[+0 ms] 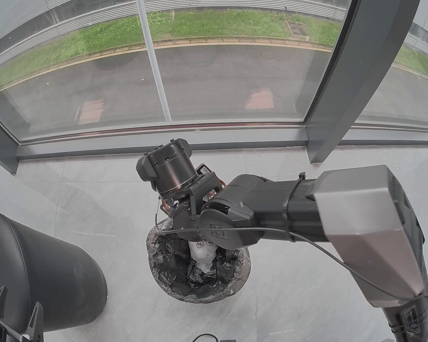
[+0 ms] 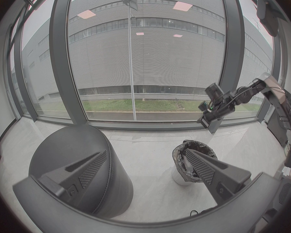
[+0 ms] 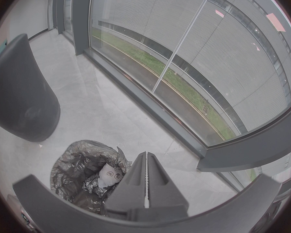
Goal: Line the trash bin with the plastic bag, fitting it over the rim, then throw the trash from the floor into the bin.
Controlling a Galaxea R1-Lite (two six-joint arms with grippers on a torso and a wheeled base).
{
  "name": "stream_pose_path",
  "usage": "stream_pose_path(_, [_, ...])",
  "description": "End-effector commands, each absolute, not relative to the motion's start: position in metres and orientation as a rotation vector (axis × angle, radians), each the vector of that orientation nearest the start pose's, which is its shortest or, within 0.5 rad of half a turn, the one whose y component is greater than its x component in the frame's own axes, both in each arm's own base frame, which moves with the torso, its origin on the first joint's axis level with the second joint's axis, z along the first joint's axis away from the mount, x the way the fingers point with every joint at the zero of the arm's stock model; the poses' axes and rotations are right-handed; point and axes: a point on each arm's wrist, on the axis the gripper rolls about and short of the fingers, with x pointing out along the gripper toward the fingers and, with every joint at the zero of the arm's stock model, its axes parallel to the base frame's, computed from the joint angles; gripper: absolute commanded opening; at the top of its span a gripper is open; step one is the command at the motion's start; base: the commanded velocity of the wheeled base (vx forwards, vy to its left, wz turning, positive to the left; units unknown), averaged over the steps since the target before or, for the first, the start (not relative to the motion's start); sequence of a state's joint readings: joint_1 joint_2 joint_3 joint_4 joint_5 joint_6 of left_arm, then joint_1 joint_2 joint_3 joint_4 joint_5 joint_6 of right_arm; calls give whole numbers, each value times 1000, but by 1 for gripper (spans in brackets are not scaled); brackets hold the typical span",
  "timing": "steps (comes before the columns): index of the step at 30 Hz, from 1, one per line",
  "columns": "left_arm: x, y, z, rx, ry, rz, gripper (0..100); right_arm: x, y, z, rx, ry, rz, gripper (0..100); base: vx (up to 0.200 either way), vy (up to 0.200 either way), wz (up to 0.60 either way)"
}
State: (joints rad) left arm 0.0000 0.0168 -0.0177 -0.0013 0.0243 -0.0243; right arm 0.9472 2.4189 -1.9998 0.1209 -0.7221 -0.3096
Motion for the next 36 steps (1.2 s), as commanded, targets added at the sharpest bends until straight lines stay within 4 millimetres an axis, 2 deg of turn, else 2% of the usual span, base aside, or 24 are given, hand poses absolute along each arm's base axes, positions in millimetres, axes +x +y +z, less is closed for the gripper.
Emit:
stream_pose_path(1, [-23,1,76,-25,0,25,100,272,392,199,-659,259,292,0,0,0,0])
stream_pose_path(2, [-23,1,76,-25,0,25,100,272,392,199,-659,259,292,0,0,0,0])
stream_pose_path(3, [-23,1,76,-25,0,25,100,261,389,215,-650,244,306,0,0,0,0])
stream_pose_path(5, [-23,1,76,-25,0,25,100,254,386,225,-649,236,313,0,0,0,0])
stream_pose_path(6, [-23,1,76,-25,0,25,100,241,381,242,-641,224,328,0,0,0,0])
stream_pose_path(10, [-23,1,76,-25,0,25,100,216,360,278,-646,207,309,0,0,0,0])
stream_pose_path(13, [-23,1,76,-25,0,25,100,209,343,297,-644,207,274,0,0,0,0])
stream_pose_path(15, [-23,1,76,-25,0,25,100,207,337,303,-635,202,264,0,0,0,0])
stream_pose_path(18, [-23,1,76,-25,0,25,100,211,306,330,-592,189,211,0,0,0,0])
stream_pose_path(19, [-23,1,76,-25,0,25,100,212,302,331,-591,191,202,0,0,0,0])
stream_pose_path(20, [-23,1,76,-25,0,25,100,218,285,339,-584,202,165,0,0,0,0])
stream_pose_path(22, [-23,1,76,-25,0,25,100,225,263,348,-574,216,114,0,0,0,0])
stream_pose_path(27, [-23,1,76,-25,0,25,100,231,222,365,-545,233,19,0,0,0,0])
stream_pose_path(30, [-23,1,76,-25,0,25,100,226,196,374,-561,268,-25,0,0,0,0])
stream_pose_path(31, [-23,1,76,-25,0,25,100,226,196,374,-561,268,-25,0,0,0,0])
stream_pose_path(33, [-23,1,76,-25,0,25,100,220,172,380,-580,308,-63,0,0,0,0])
stream_pose_path(36, [-23,1,76,-25,0,25,100,216,161,383,-585,326,-79,0,0,0,0])
